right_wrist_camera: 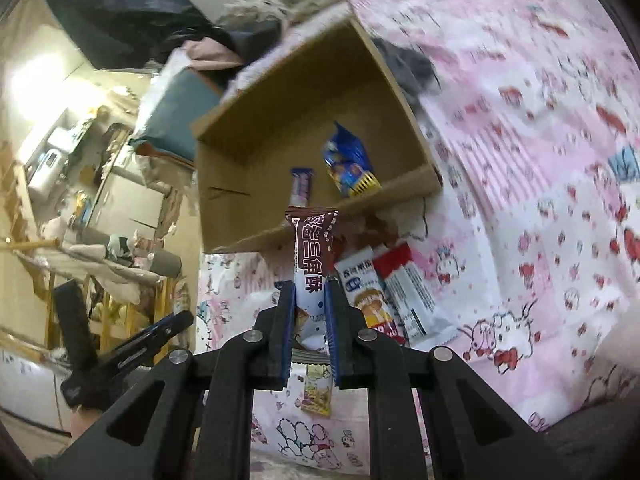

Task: Organize snacks
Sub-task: 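Grasp the brown chocolate bar with the right gripper while the left holds the bear packet, then move both snacks over the box and open both grippers to release them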

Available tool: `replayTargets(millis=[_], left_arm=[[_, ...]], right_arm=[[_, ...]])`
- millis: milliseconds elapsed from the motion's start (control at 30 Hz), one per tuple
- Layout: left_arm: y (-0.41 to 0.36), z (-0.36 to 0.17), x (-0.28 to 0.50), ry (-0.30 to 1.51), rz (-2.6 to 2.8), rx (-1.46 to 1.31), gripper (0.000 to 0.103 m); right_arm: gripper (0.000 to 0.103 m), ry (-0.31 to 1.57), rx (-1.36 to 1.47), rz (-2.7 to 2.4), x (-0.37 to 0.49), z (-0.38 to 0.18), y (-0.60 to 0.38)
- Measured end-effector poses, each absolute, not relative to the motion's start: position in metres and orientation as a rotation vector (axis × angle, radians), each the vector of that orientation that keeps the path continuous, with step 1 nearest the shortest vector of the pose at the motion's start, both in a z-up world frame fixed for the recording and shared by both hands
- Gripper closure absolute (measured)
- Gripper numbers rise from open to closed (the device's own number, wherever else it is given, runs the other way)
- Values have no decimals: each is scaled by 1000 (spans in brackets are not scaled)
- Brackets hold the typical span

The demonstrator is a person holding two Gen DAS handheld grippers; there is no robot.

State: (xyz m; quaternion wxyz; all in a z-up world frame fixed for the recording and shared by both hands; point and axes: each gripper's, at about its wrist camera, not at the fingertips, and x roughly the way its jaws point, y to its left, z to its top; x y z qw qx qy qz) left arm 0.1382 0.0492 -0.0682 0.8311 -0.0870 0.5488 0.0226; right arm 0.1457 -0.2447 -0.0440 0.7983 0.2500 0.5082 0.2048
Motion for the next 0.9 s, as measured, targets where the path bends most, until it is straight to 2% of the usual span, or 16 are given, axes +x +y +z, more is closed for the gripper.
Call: replayTargets(millis=[433,733,900], left_arm=[[41,-36,160,1056,64,-152,81],[22,-7,211,971,40,-59,81],[7,-9,239,934,-2,-32,81]], right_arm=[[88,920,642,487,165,-20,-258],[88,845,620,466,203,-7,-267],[88,830,606,449,225,-10,-270]])
